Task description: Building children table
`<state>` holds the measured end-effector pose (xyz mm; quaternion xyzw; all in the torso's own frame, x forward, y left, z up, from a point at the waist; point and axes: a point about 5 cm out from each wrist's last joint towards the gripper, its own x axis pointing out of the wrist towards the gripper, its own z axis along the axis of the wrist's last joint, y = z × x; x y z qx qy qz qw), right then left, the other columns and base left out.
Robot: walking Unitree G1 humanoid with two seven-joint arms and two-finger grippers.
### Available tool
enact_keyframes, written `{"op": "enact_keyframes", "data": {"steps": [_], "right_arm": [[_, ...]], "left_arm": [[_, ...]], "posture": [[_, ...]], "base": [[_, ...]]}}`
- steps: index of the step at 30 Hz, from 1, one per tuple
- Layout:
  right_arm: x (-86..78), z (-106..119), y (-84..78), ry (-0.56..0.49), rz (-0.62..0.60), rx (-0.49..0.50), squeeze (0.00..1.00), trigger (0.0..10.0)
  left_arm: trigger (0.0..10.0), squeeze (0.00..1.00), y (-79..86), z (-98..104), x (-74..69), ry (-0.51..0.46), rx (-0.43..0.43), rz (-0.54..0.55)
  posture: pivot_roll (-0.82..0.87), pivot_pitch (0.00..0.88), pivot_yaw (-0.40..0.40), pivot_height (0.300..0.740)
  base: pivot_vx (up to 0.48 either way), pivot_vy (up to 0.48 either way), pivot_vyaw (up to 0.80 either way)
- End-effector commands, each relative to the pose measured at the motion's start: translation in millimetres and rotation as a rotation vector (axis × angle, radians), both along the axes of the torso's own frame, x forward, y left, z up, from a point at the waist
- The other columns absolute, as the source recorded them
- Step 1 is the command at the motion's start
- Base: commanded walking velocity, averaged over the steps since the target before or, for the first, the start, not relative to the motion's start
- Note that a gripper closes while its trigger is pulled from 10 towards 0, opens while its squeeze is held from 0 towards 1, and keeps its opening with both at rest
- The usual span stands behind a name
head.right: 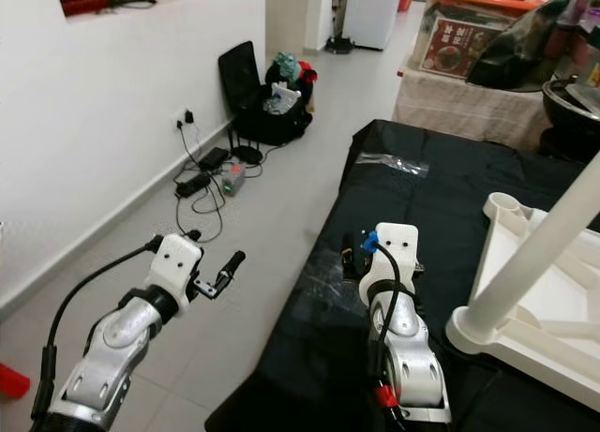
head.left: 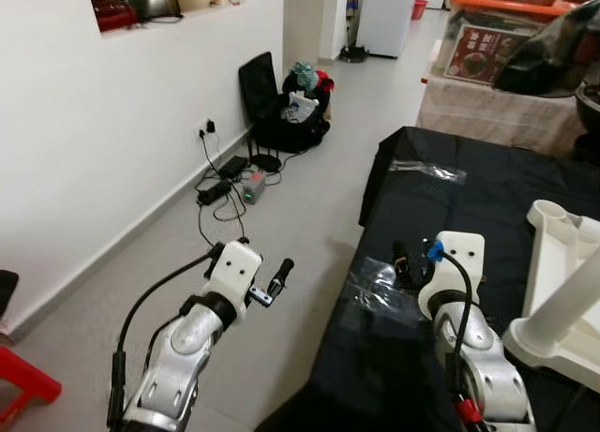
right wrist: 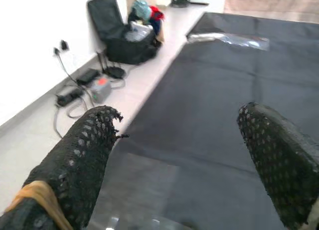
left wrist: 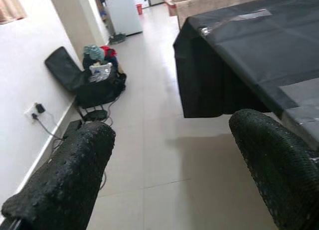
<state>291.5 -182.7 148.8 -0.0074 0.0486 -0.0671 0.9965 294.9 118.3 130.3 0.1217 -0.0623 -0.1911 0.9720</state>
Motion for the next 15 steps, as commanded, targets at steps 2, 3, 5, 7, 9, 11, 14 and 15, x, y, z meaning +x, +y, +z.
{"op": "enact_keyframes", "data": {"steps": [2, 3, 5, 7, 9, 11, 14, 15], "right_arm": [[0.1, -3.3, -0.9, 0.019, -0.009, 0.008, 0.00, 10.0], [0.1, -3.3, -0.9, 0.019, -0.009, 0.008, 0.00, 10.0], [0.5, -3.4, -0.6, 0.019, -0.010, 0.010, 0.00, 10.0], [0.8, -3.4, -0.4, 0.019, -0.011, 0.012, 0.00, 10.0], [0.8, -2.7, -0.4, 0.009, -0.014, 0.018, 0.00, 10.0], [1.0, -1.6, -0.4, 0.000, -0.015, 0.011, 0.00, 10.0], [1.5, 0.0, -0.4, -0.013, -0.015, 0.006, 0.00, 10.0], [1.5, 0.0, -0.4, -0.013, -0.015, 0.006, 0.00, 10.0]], "left_arm": [[10.0, 0.00, 0.3, 0.9, 1.1, 0.009, -0.005, -0.006], [10.0, 0.00, 0.3, 0.9, 1.1, 0.009, -0.005, -0.006], [10.0, 0.00, 0.8, 1.3, 1.5, 0.009, -0.003, -0.007], [10.0, 0.00, 1.0, 1.9, 1.8, 0.010, -0.005, -0.007], [10.0, 0.00, 1.2, 2.6, 2.0, 0.008, -0.006, -0.009], [10.0, 0.00, 1.3, 3.1, 2.2, 0.007, -0.006, -0.011], [10.0, 0.00, 0.4, 4.5, 2.7, 0.002, -0.007, -0.017], [10.0, 0.00, 0.4, 4.5, 2.7, 0.002, -0.007, -0.017]], "posture": [[-0.01, 0.000, -0.070, 0.740], [-0.01, 0.000, -0.070, 0.740], [-0.01, 0.000, -0.069, 0.740], [-0.01, 0.000, -0.068, 0.740], [-0.01, 0.000, -0.068, 0.740], [-0.01, 0.000, -0.067, 0.740], [-0.01, 0.000, -0.066, 0.740], [-0.01, 0.000, -0.066, 0.740]], "base": [[0.000, 0.304, -0.80], [0.000, 0.304, -0.80], [0.000, 0.304, -0.80], [0.000, 0.480, -0.80], [0.000, 0.480, -0.80], [0.000, 0.480, -0.40], [0.000, 0.480, 0.00], [0.000, 0.480, 0.00]]}}
